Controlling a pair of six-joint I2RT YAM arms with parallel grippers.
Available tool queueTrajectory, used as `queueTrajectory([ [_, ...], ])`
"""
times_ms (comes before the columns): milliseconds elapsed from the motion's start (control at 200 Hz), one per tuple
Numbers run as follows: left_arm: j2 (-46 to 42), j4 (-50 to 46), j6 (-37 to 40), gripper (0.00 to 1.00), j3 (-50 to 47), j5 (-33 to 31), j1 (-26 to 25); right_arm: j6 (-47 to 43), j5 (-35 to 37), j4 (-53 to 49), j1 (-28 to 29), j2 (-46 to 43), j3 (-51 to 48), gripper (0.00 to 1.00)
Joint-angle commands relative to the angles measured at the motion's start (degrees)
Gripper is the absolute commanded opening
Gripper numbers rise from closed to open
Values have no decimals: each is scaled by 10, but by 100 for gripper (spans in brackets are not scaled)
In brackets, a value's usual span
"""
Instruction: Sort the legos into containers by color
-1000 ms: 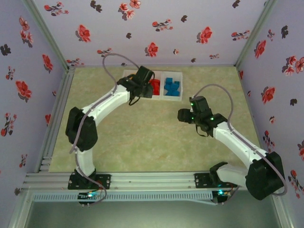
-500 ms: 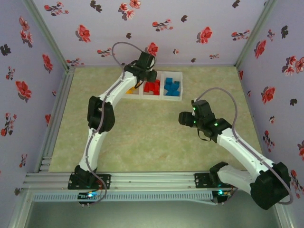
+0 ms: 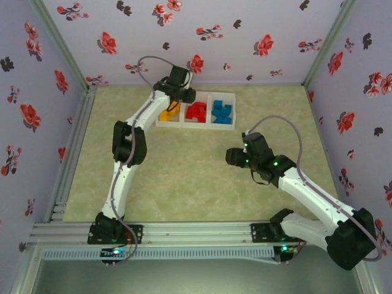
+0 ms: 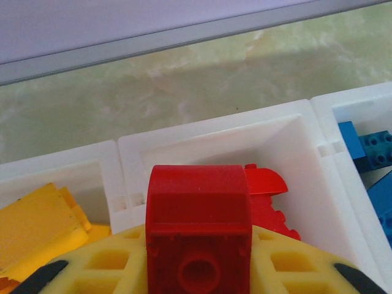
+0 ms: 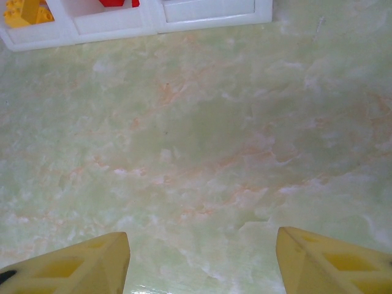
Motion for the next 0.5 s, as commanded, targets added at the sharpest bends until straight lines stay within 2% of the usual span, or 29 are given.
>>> queueTrajectory([
  [0, 4, 16, 4, 26, -6, 25, -1, 10, 17, -7, 7, -2, 0, 65],
  [175, 5, 25, -8, 30, -8, 39, -2, 14, 21, -8, 14, 2, 2, 65],
  [210, 4, 28, -9, 36, -8, 41, -1, 14, 22, -9, 16, 2, 2, 65],
  [265, 4, 27, -9, 55, -8, 46, -2, 14, 24, -10, 18, 2, 2, 65],
  [295, 3, 28, -9, 62, -8, 47, -2, 16, 24, -10, 19, 2, 2, 65],
  [495, -28, 31, -7, 71, -26, 48, -2, 17, 30, -10, 22, 4, 3, 66],
])
